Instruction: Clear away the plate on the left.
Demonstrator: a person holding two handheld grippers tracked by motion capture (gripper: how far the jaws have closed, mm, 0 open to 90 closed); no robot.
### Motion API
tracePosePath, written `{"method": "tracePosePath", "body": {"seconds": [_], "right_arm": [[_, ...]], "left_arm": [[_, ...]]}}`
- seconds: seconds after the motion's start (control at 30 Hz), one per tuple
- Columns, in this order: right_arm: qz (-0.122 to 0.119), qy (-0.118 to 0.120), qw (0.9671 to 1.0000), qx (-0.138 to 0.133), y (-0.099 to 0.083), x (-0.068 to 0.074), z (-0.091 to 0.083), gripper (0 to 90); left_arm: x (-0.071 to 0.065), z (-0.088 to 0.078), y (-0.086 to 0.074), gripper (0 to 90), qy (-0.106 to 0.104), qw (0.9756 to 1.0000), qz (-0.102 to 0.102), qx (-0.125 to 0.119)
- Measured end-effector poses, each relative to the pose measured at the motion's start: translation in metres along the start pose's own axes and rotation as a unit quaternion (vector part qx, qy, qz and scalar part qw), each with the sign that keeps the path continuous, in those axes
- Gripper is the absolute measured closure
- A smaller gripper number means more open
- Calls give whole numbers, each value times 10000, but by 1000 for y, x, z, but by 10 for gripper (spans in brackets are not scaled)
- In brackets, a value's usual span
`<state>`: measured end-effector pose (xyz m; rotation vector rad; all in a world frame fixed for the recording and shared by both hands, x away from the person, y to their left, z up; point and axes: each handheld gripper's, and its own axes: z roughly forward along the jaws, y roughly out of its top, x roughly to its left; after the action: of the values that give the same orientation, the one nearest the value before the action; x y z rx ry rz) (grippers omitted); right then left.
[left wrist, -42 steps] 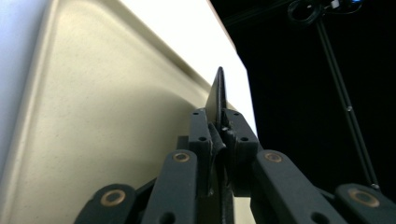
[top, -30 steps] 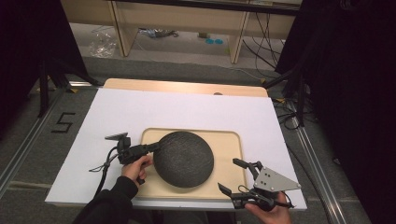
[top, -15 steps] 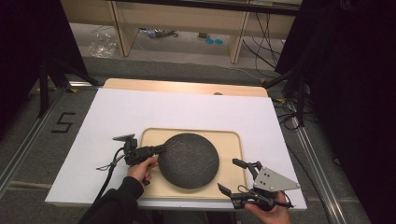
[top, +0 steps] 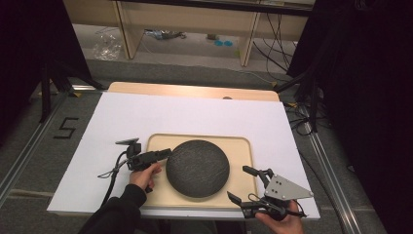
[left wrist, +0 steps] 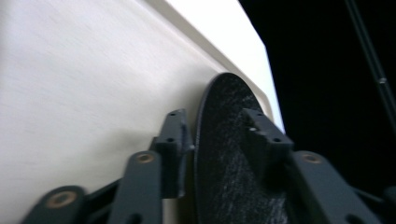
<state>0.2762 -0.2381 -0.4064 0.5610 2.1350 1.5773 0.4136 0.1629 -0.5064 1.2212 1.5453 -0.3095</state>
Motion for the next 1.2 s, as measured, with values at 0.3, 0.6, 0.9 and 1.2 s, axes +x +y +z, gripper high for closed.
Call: {"method": "tracePosePath", "body": {"seconds": [0.3, 0.6, 0.9, 1.2], "right_arm": [[17, -30, 10000, -23, 0, 0, 0, 158], [10, -13, 10000, -12, 1, 0, 0, 158], [-4, -2, 10000, -3, 0, 0, 0, 158], [-19, 1, 10000, 4, 0, 1, 1, 158]], "left_arm": [[-3, -25, 11, 396, -44, 9996, 252, -70], [-6, -43, 17, 299, 95, 9984, 550, -106], [-10, -60, 20, 269, 3, 9962, 837, -253], [-10, -82, 24, 264, 33, 9936, 1073, -337]]}}
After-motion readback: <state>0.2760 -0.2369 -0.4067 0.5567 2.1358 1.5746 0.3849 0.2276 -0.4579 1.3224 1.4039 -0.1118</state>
